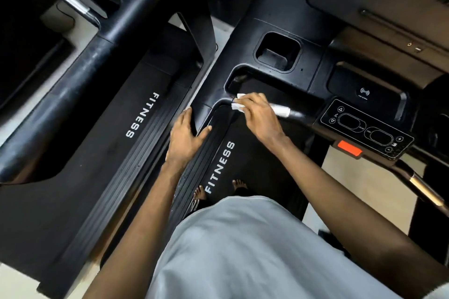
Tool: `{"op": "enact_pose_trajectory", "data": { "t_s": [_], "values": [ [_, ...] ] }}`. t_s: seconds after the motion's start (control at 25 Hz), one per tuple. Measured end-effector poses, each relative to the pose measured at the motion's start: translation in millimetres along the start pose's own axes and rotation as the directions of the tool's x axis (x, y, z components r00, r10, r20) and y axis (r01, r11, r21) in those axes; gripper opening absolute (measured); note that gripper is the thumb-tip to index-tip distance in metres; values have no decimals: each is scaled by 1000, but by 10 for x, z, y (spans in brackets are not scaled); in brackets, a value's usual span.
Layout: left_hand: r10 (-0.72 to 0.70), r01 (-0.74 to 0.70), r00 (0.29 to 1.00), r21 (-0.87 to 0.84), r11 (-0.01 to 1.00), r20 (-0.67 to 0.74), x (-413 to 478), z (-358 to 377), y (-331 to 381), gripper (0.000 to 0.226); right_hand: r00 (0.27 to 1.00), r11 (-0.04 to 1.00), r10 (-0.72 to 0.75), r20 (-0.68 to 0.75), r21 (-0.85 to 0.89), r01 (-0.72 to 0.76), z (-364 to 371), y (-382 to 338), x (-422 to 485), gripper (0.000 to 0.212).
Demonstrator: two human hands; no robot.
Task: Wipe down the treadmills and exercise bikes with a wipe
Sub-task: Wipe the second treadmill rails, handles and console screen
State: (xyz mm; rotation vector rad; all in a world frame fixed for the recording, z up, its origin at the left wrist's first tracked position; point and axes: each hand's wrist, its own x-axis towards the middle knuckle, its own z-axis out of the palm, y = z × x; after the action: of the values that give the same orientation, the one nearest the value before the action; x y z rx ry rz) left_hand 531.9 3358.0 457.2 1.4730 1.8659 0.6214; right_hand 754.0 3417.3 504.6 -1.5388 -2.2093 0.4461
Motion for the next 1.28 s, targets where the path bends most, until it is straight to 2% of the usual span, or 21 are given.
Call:
{"op": "enact_pose_trajectory", "data": {
  "t_s": [0.16,0.24,0.36,0.44,0.56,0.72,0.88,1.0,1.2,1.28],
  "values": [
    [-5,5,1000,-47,999,7,23,-37,46,89,984,990,124,-131,-44,-130,-289,227,-329,31],
    [-9,9,1000,-39,999,2,52,-39,66,87,961,976,215,-177,15,-216,-316,234,-349,27],
    [-15,15,1000,-68,998,-5,37,-15,54,87,937,958,283,-202,105,-267,-136,91,-129,23],
    [-28,27,999,-79,996,-16,20,-15,48,88,963,966,236,-132,137,-218,34,-73,41,25],
    [-24,22,999,-37,999,-39,18,-2,49,87,999,994,49,-24,100,-46,219,-241,204,29],
    [15,-12,999,70,997,-46,3,12,98,81,993,999,-46,108,30,44,332,-274,531,40],
    [-17,18,1000,41,999,-8,50,-13,171,82,962,984,-145,232,-65,164,256,-122,548,43],
    [-33,33,999,45,998,19,174,-43,212,83,957,981,-166,237,-54,184,162,13,571,41],
    [-50,48,998,51,998,38,367,-64,358,79,988,999,-45,149,-20,49,226,187,988,45],
    [-47,45,998,50,998,38,424,-64,403,79,974,991,-129,189,3,130,224,162,917,43]
  ]
}}
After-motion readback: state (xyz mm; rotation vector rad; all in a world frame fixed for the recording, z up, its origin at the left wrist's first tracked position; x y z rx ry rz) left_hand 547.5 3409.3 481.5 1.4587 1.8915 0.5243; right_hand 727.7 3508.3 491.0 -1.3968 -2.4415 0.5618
